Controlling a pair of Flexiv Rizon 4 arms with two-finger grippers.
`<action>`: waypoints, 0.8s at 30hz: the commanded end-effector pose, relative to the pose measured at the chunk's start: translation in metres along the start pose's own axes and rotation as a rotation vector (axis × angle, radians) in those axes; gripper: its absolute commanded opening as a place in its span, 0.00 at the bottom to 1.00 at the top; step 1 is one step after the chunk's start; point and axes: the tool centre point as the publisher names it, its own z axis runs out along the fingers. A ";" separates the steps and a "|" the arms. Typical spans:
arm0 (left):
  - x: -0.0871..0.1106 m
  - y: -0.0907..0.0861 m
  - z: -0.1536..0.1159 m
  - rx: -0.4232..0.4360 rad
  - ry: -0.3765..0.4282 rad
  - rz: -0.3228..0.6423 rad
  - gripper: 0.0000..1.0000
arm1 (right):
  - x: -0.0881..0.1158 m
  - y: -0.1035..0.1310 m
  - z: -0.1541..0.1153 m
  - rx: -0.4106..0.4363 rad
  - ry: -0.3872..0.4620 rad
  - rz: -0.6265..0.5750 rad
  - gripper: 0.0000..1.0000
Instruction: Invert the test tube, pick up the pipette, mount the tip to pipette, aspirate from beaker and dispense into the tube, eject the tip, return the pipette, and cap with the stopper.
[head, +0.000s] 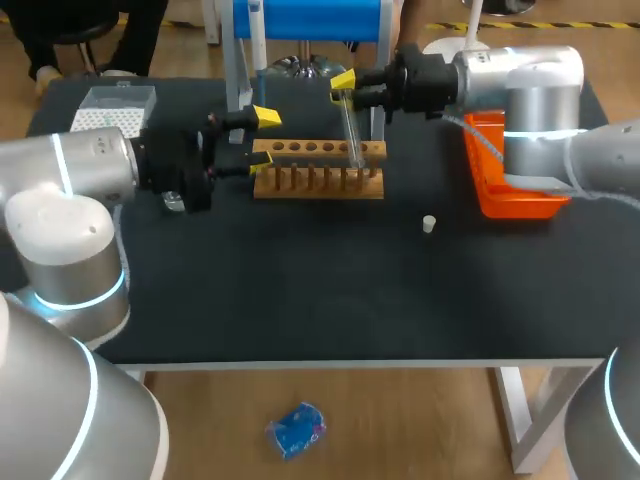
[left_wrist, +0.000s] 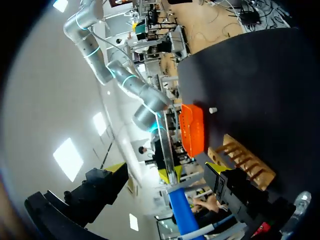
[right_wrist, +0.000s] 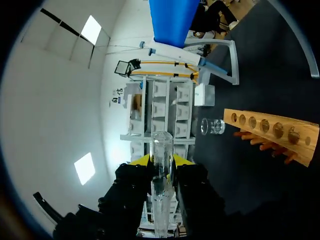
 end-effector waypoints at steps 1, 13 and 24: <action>0.005 -0.003 0.019 0.024 -0.051 -0.054 1.00 | -0.007 0.003 0.004 0.000 0.010 -0.009 0.00; 0.013 -0.028 0.052 0.151 -0.036 -0.051 1.00 | -0.012 0.008 0.011 0.005 0.033 -0.017 0.00; 0.015 -0.029 0.080 0.177 -0.060 -0.059 1.00 | -0.015 0.010 0.022 0.023 0.040 -0.017 0.00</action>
